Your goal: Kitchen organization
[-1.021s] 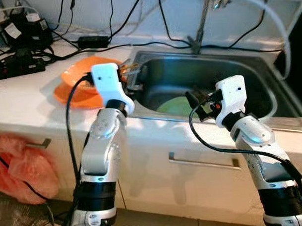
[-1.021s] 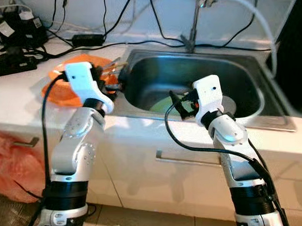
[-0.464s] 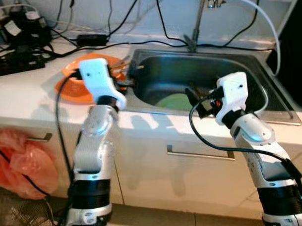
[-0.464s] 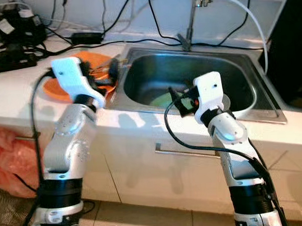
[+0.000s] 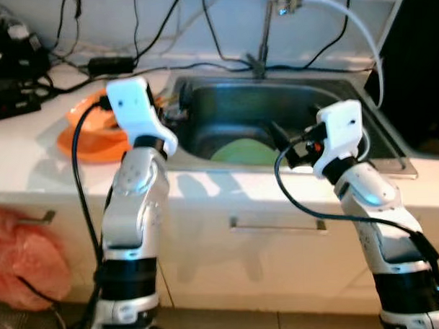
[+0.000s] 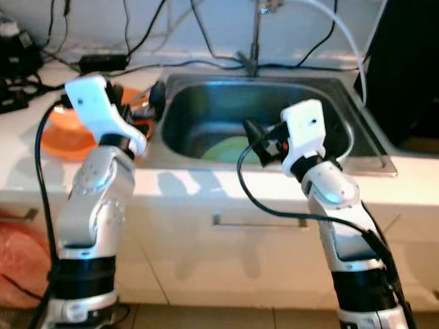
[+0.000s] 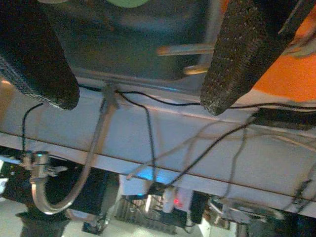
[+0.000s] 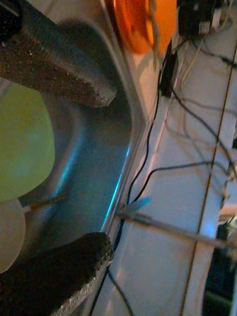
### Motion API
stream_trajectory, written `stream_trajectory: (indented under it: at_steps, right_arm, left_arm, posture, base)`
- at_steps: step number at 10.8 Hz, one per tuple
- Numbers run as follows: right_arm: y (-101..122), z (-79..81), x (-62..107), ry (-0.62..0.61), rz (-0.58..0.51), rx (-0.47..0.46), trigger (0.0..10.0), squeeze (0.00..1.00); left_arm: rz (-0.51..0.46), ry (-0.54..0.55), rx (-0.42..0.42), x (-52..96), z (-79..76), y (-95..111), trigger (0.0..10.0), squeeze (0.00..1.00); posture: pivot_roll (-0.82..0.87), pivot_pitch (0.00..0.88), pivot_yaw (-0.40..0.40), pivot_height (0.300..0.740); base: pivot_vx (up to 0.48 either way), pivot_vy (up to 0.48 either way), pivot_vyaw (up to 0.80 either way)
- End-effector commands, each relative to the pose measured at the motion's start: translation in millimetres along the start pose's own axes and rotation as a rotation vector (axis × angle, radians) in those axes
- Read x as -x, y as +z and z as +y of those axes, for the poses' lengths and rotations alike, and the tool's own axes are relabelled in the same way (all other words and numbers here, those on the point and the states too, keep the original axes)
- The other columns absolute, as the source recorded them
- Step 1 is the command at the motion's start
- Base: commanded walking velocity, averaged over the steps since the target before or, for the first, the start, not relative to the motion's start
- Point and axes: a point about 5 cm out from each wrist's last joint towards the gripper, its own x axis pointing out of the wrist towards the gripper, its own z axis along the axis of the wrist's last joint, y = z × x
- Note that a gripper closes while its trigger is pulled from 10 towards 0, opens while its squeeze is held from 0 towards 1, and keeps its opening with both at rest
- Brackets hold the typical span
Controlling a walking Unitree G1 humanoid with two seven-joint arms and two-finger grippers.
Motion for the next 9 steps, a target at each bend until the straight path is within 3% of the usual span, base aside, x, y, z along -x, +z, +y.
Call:
stream_trajectory:
  at_steps: [1,4,9]
  right_arm:
    - [8.3,-3.3,-0.8,-0.019,-0.039,-0.007,10.0,0.0]
    - [7.1,-2.5,-0.5,-0.018,-0.036,-0.008,10.0,0.0]
    - [4.4,-0.2,2.5,0.004,-0.021,-0.006,10.0,0.0]
  left_arm:
    - [-0.011,-0.007,0.0,-2.2,-3.0,5.8,10.0,0.0]
    - [-0.009,-0.002,-0.005,-2.1,-2.0,6.1,10.0,0.0]
    - [-0.031,-0.013,-0.028,0.2,-5.3,6.7,10.0,0.0]
  posture:
    - [0.09,0.033,-0.007,0.74]
    - [0.1,0.033,-0.009,0.74]
    - [0.09,0.033,-0.008,0.74]
  base:
    - [0.334,0.0,0.0]
    - [0.31,0.0,0.0]
    - [0.0,0.0,0.0]
